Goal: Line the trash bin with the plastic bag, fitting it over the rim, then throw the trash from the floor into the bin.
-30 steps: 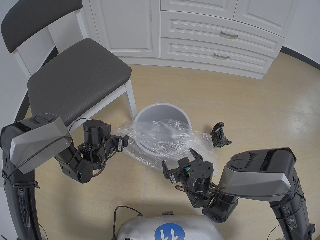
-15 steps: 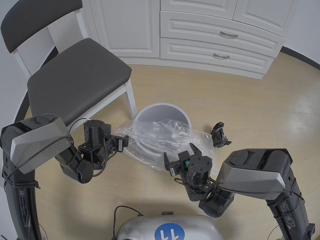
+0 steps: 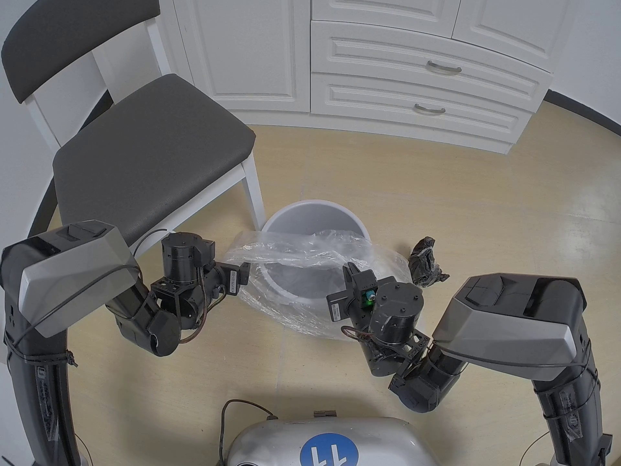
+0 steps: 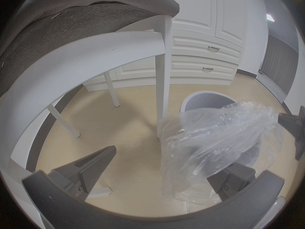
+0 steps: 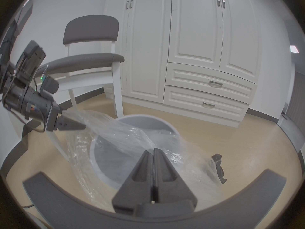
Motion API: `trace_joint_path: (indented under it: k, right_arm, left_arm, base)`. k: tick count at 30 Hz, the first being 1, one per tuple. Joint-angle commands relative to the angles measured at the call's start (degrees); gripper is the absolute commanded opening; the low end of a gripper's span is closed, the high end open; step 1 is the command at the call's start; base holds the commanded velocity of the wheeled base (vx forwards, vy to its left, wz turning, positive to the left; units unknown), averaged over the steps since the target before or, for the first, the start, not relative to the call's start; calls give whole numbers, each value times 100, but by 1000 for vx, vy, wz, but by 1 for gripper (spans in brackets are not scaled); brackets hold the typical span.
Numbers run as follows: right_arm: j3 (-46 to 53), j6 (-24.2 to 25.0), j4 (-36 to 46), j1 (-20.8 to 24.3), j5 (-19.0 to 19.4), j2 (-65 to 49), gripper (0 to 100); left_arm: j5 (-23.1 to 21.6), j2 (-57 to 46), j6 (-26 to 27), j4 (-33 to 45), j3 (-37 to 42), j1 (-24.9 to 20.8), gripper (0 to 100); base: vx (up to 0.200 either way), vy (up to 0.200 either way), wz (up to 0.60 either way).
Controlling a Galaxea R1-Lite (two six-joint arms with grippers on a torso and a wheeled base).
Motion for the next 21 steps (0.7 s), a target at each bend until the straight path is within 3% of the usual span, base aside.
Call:
trace_joint_path:
  k: [1,5,8,21]
  right_arm:
    - [-361,-16,-102,-22,65,-55,0]
    - [-889,-78,82,-154,136,24,0]
    - [-1513,-60,900,-321,347,120,0]
    - [-4571,-60,2921,-646,435,1061,0]
  left_arm:
    - [-7,-38,10,-40,114,-3,100]
    - [-77,-109,45,-180,281,-21,100]
    - [-148,-240,177,-312,500,-30,100]
    - [-904,-1269,651,-488,1643,-170,100]
  base:
    - [0,0,0]
    - [0,0,0]
    - [0,0,0]
    - [0,0,0]
